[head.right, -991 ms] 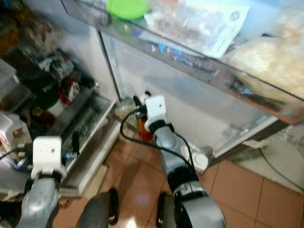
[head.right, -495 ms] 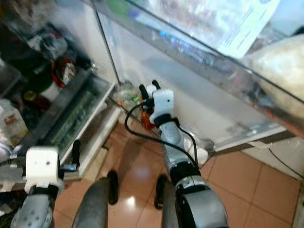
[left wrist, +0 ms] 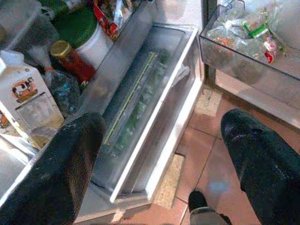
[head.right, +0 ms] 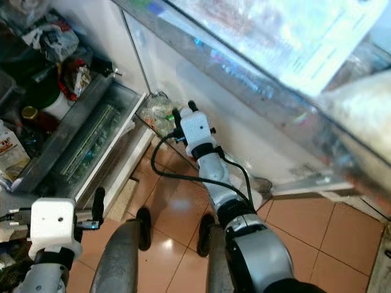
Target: Restocking fridge
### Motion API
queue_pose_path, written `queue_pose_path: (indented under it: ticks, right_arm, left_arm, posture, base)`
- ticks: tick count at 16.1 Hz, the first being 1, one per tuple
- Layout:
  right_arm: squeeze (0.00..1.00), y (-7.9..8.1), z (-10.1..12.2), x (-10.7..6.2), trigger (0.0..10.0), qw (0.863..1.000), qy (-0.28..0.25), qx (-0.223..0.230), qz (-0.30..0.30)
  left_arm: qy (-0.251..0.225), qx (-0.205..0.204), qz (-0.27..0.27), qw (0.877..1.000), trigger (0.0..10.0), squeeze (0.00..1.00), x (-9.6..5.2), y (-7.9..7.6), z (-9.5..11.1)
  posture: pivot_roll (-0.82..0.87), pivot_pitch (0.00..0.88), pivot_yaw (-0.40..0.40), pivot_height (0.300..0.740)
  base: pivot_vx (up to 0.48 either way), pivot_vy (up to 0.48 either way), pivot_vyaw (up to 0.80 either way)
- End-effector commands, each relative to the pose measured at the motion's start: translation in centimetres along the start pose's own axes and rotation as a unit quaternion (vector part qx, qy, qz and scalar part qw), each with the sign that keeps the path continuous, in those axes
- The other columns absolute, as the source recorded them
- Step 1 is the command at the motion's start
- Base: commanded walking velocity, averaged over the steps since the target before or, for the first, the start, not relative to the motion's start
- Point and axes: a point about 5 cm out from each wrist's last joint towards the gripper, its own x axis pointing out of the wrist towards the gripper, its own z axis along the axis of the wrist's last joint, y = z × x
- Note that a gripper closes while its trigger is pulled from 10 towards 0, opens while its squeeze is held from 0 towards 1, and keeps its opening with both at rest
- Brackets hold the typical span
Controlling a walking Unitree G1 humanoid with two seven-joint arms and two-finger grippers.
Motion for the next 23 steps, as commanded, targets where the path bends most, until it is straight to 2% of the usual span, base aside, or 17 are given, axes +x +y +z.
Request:
queue_pose_path:
  ticks: [1, 2, 4, 6, 10, 15, 18, 21, 22, 23]
  right_arm:
    - [0.0, -0.3, -1.2, -1.1, 10.0, 1.0, 0.019, -0.008, -0.003]
    - [0.0, -0.4, -1.3, -1.3, 10.0, 1.0, 0.021, -0.011, -0.005]
    - [0.0, -2.2, -2.5, -2.7, 10.0, 0.998, 0.037, -0.034, -0.034]
    - [0.0, -3.5, -3.4, -4.4, 10.0, 0.997, 0.047, -0.029, -0.057]
    - [0.0, -5.3, -4.2, -6.5, 10.0, 0.991, 0.061, -0.016, -0.118]
    - [0.0, -5.1, -4.7, -7.3, 10.0, 0.98, 0.097, 0.038, -0.17]
    - [0.0, -5.3, -5.1, -7.5, 10.0, 0.967, 0.123, 0.081, -0.209]
    - [0.0, -5.6, -5.4, -7.8, 10.0, 0.955, 0.141, 0.101, -0.241]
    - [0.13, -5.7, -5.6, -8.1, 10.0, 0.949, 0.154, 0.109, -0.253]
    - [0.31, -5.7, -5.6, -8.2, 10.0, 0.948, 0.155, 0.109, -0.254]
  left_arm:
    - [0.013, 0.004, 0.0, 1.0, 10.0, 0.0, -0.5, 0.0, -0.2]
    - [0.013, 0.004, 0.0, 1.0, 10.0, 0.0, -0.5, 0.0, -0.2]
    - [0.012, 0.004, -0.002, 1.0, 10.0, 0.0, -0.3, -0.1, -0.2]
    - [0.008, 0.005, -0.005, 1.0, 10.0, 0.0, 0.1, -0.2, -0.2]
    - [-0.005, 0.007, -0.016, 1.0, 10.0, 0.0, 1.2, -0.5, 0.0]
    - [-0.011, 0.008, -0.026, 1.0, 10.0, 0.0, 1.5, -0.5, 0.0]
    - [-0.013, 0.008, -0.033, 0.999, 10.0, 0.0, 1.8, -0.6, 0.1]
    - [-0.013, 0.008, -0.036, 0.999, 10.0, 0.0, 1.9, -0.7, 0.1]
    - [-0.014, 0.008, -0.038, 0.999, 10.0, 0.0, 1.9, -0.6, 0.1]
    - [-0.014, 0.008, -0.038, 0.999, 10.0, 0.0, 1.9, -0.6, 0.1]
  posture:
    - [0.3, 0.46, -0.034, 0.74]
    - [0.3, 0.46, -0.034, 0.74]
    - [0.29, 0.452, -0.032, 0.74]
    - [0.28, 0.443, -0.028, 0.74]
    - [0.26, 0.423, -0.013, 0.74]
    - [0.26, 0.415, 0.0, 0.74]
    - [0.25, 0.414, 0.007, 0.74]
    - [0.26, 0.416, 0.011, 0.74]
    - [0.26, 0.414, 0.014, 0.74]
    - [0.26, 0.414, 0.014, 0.74]
  base:
    - [0.0, 0.0, 0.0]
    - [0.0, 0.0, 0.0]
    - [0.0, 0.0, 0.0]
    - [0.0, 0.0, 0.0]
    - [0.0, 0.0, 0.0]
    - [0.0, 0.0, 0.0]
    - [0.0, 0.0, 0.0]
    - [0.0, 0.0, 0.0]
    - [0.0, 0.0, 0.0]
    - [0.0, 0.0, 0.0]
